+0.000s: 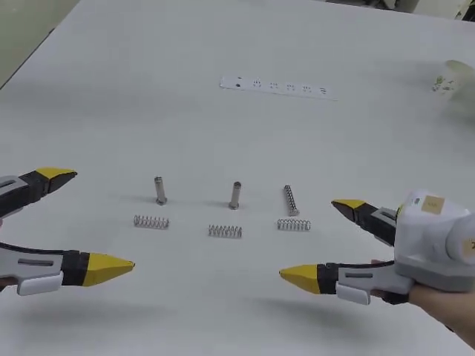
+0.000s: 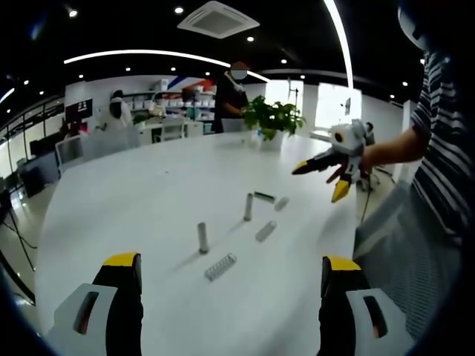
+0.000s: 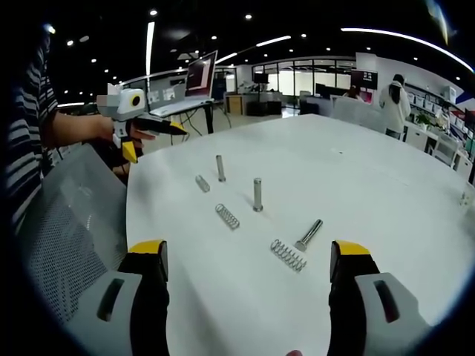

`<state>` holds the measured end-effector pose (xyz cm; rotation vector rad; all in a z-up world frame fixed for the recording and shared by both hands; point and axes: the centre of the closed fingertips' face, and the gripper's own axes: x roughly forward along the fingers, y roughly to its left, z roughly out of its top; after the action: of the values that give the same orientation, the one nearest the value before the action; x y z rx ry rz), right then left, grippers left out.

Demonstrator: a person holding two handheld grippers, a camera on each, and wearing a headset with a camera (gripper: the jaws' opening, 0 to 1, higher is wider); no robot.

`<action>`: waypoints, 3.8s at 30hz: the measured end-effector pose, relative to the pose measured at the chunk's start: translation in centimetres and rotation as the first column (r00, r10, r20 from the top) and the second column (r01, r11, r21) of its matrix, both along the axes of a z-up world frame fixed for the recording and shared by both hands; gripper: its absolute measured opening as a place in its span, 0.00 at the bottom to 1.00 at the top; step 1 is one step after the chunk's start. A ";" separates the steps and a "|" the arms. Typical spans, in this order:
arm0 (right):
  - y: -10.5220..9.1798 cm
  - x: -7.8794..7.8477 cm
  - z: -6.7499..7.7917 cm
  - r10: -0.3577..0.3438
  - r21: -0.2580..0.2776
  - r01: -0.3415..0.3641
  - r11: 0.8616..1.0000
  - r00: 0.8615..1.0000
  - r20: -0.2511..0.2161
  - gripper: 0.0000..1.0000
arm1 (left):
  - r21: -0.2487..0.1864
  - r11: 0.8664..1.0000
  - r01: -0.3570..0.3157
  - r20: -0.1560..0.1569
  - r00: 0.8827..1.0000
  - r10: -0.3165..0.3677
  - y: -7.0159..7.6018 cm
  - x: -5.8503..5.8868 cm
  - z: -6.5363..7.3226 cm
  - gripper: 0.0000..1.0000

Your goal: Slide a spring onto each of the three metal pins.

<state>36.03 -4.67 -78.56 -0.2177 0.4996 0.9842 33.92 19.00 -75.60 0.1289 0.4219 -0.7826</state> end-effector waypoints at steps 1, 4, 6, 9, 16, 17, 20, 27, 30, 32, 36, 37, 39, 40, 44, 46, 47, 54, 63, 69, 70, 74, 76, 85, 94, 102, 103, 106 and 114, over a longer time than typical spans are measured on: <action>0.1 0.2 0.1 0.001 0.003 -0.001 1.000 1.000 -0.003 0.90 | -0.001 1.000 -0.001 0.000 1.000 0.001 0.0 0.0 0.0 0.98; 0.3 0.9 0.4 0.001 0.002 -0.001 1.000 1.000 -0.002 0.90 | -0.002 1.000 -0.002 0.000 1.000 0.002 0.1 0.0 0.1 0.98; 0.5 1.5 0.7 -0.002 0.005 0.002 1.000 1.000 0.003 0.89 | 0.000 1.000 -0.003 -0.001 1.000 0.003 0.1 0.0 0.1 0.98; 0.8 2.2 1.1 0.002 0.004 -0.002 1.000 1.000 0.008 0.87 | -0.001 1.000 -0.003 -0.006 1.000 0.003 0.1 -0.1 0.0 0.98; 1.3 4.0 1.4 -0.002 -0.010 0.002 1.000 1.000 0.005 0.81 | 0.001 1.000 -0.006 -0.008 1.000 0.006 0.1 -0.1 0.0 0.98; 1.3 4.3 1.3 -0.008 -0.009 0.008 1.000 1.000 0.002 0.80 | 0.002 1.000 -0.006 -0.008 1.000 0.006 0.1 -0.1 0.0 0.98; 1.5 5.0 1.4 -0.019 -0.011 0.019 1.000 1.000 -0.003 0.76 | 0.001 1.000 -0.008 -0.009 1.000 0.008 0.2 -0.1 0.0 0.98; 1.5 6.7 0.7 -0.033 -0.043 0.032 0.999 0.999 -0.038 0.65 | 0.002 1.000 -0.014 -0.011 1.000 0.014 0.4 -0.1 0.0 0.98; 1.5 7.2 0.5 -0.043 -0.050 0.040 0.998 0.998 -0.049 0.63 | 0.002 1.000 -0.014 -0.013 1.000 0.014 0.4 0.0 -0.1 0.98; 1.5 7.7 0.3 -0.058 -0.059 0.055 0.997 0.997 -0.054 0.62 | 0.001 1.000 -0.015 -0.013 1.000 0.015 0.4 0.0 -0.1 0.98; 1.5 8.4 -0.5 -0.069 -0.093 0.063 0.994 0.995 -0.072 0.59 | 0.001 1.000 -0.018 -0.015 1.000 0.018 0.4 0.0 -0.1 0.98; 1.5 8.5 -0.6 -0.070 -0.099 0.063 0.993 0.995 -0.077 0.59 | 0.000 1.000 -0.017 -0.015 1.000 0.017 0.4 0.0 -0.1 0.98; 1.5 8.8 -1.0 -0.075 -0.111 0.064 0.992 0.993 -0.091 0.56 | -0.001 1.000 -0.019 -0.015 1.000 0.019 0.4 -0.1 0.0 0.98; 1.5 8.9 -1.1 -0.076 -0.117 0.065 0.991 0.992 -0.098 0.54 | -0.001 1.000 -0.019 -0.014 1.000 0.019 0.4 -0.1 0.0 0.98; 1.1 9.4 -1.9 -0.106 -0.136 0.087 0.987 0.984 -0.140 0.48 | -0.001 1.000 -0.020 -0.016 1.000 0.020 0.5 -0.1 -0.1 0.98; 0.9 9.7 -2.3 -0.125 -0.139 0.103 0.985 0.980 -0.158 0.45 | -0.001 1.000 -0.022 -0.018 1.000 0.022 0.5 -0.1 -0.1 0.98; 0.8 9.8 -2.4 -0.134 -0.144 0.110 0.983 0.977 -0.165 0.44 | -0.001 1.000 -0.022 -0.019 1.000 0.022 0.5 -0.1 -0.2 0.98; 0.6 10.6 -3.3 -0.182 -0.147 0.153 0.977 0.961 -0.209 0.34 | -0.001 1.000 -0.014 -0.021 1.000 0.014 0.2 -0.2 -0.2 0.98; 0.5 10.8 -5.3 -0.224 -0.194 0.175 0.965 0.937 -0.267 0.25 | -0.002 1.000 -0.014 -0.023 1.000 0.014 0.1 -0.1 -0.2 0.98; 0.5 10.9 -6.0 -0.260 -0.202 0.206 0.957 0.920 -0.293 0.22 | 0.000 1.000 -0.017 -0.030 0.999 0.017 0.3 -0.3 -0.5 0.98; 0.4 11.0 -6.0 -0.265 -0.202 0.211 0.956 0.918 -0.296 0.21 | -0.001 1.000 -0.017 -0.030 0.999 0.017 0.3 -0.3 -0.4 0.98; 0.4 11.2 -6.2 -0.283 -0.198 0.229 0.953 0.907 -0.312 0.20 | -0.002 1.000 -0.022 -0.033 0.999 0.021 0.5 -0.3 -0.5 0.98; 0.5 11.4 -6.1 -0.286 -0.193 0.234 0.953 0.905 -0.314 0.19 | 0.000 1.000 -0.024 -0.034 0.999 0.024 0.6 -0.3 -0.5 0.98; 0.5 11.4 -6.6 -0.315 -0.223 0.252 0.942 0.893 -0.323 0.14 | -0.001 1.000 -0.028 -0.038 0.999 0.028 0.7 -0.4 -0.7 0.98; 0.4 11.5 -6.7 -0.323 -0.245 0.253 0.936 0.894 -0.312 0.08 | -0.001 0.999 -0.035 -0.038 0.999 0.035 0.9 -0.4 -0.6 0.98; 0.1 11.4 -6.3 -0.333 -0.240 0.264 0.934 0.887 -0.321 0.05 | 0.002 1.000 -0.024 -0.035 0.999 0.024 0.6 -0.5 -0.3 0.98; 0.0 11.3 -6.2 -0.333 -0.236 0.266 0.935 0.887 -0.320 0.05 | 0.002 1.000 -0.022 -0.036 0.999 0.022 0.6 -0.5 -0.3 0.98; 0.1 11.2 -5.8 -0.330 -0.212 0.273 0.939 0.888 -0.321 0.05 | 0.003 1.000 -0.022 -0.037 0.999 0.022 0.5 -0.5 -0.3 0.98; 0.2 10.7 -4.5 -0.309 -0.159 0.273 0.949 0.904 -0.296 0.05 | 0.008 1.000 -0.016 -0.031 0.999 0.017 0.3 -0.5 -0.3 0.98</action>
<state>46.70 -4.49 -83.08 -0.0811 0.8605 0.6976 33.41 19.28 -75.91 0.1199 0.4552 -0.7678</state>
